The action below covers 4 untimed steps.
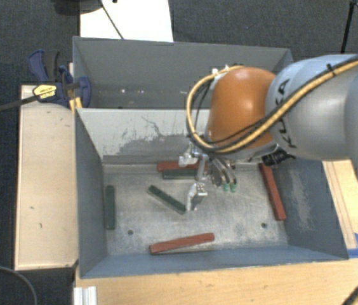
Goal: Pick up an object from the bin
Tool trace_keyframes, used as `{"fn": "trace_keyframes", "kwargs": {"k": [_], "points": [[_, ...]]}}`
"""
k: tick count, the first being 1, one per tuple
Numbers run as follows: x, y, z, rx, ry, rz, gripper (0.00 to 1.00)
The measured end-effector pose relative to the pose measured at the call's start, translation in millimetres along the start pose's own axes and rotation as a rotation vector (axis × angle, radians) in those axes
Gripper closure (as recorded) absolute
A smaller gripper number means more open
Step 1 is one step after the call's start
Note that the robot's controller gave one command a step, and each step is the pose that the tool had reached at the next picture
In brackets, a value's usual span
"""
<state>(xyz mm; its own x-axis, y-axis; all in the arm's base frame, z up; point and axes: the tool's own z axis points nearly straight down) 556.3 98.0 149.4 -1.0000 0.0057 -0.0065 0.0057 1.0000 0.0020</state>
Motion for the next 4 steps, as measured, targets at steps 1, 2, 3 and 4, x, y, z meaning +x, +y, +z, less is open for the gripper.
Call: {"fn": "trace_keyframes", "kwargs": {"k": [1, 2, 3, 4], "points": [[-0.3, 29, 1, 0.002, 0.009, -0.027, 0.00], [-2.1, 37, -20, 0.000, 0.001, -0.019, 0.00], [1.6, 30, 48, 0.000, 0.000, 0.054, 0.00], [2.1, 41, 75, -0.001, -0.006, 0.122, 1.00]]}}
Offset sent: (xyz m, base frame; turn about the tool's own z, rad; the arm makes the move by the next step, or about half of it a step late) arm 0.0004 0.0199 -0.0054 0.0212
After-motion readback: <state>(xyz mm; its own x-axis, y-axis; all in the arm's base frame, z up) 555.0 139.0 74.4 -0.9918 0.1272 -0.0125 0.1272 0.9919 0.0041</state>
